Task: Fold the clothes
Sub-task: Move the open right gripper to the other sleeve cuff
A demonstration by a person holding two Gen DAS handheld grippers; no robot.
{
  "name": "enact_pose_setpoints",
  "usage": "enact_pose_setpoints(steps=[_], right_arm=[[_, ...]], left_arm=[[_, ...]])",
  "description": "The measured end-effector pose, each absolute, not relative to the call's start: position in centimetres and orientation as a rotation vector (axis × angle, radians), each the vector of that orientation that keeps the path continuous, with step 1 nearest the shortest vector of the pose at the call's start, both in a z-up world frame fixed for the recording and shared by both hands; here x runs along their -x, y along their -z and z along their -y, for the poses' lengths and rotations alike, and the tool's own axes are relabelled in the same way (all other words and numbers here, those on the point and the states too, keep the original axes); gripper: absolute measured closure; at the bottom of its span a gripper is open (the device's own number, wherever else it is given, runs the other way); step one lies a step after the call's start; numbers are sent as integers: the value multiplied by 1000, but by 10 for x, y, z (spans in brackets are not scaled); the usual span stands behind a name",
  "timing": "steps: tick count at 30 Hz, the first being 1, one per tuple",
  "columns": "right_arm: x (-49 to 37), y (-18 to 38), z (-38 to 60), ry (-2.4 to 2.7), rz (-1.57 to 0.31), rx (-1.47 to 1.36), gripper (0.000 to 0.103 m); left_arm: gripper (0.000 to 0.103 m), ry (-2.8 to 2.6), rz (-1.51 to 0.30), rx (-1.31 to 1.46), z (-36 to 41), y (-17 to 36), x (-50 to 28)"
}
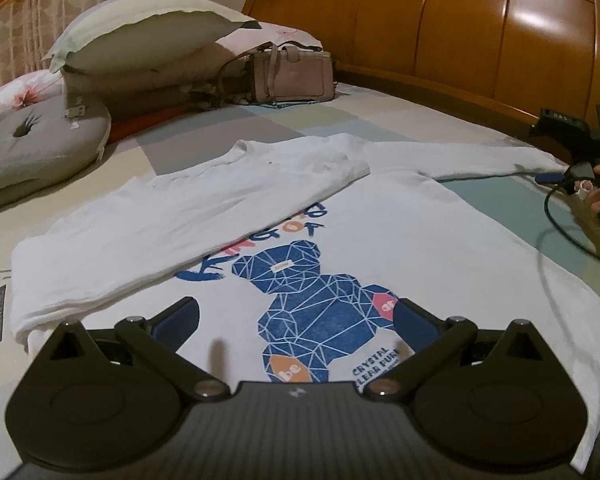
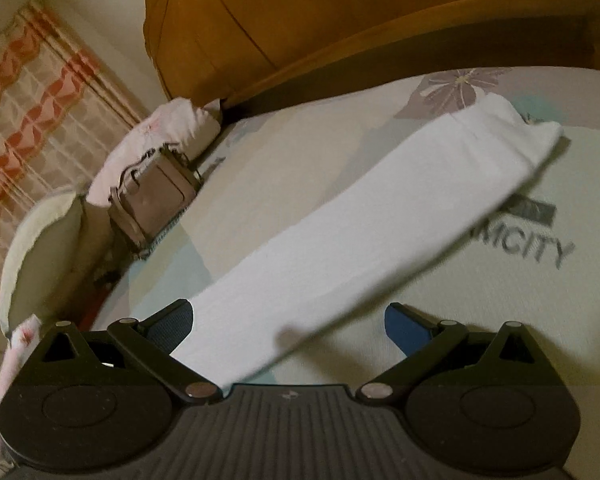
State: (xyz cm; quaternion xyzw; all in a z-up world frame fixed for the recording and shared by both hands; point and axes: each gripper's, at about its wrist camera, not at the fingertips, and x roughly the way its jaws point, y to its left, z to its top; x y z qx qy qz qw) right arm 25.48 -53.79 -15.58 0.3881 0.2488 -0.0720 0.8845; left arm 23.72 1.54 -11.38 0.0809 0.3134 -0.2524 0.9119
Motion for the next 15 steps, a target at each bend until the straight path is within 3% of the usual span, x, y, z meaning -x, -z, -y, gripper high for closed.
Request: enact_pose_setpoints(steps=[15], right_arm=[[-275,166,571,227,-350,-815,0]], left_arm=[[1,499,-665,-179,-16,123,-243]])
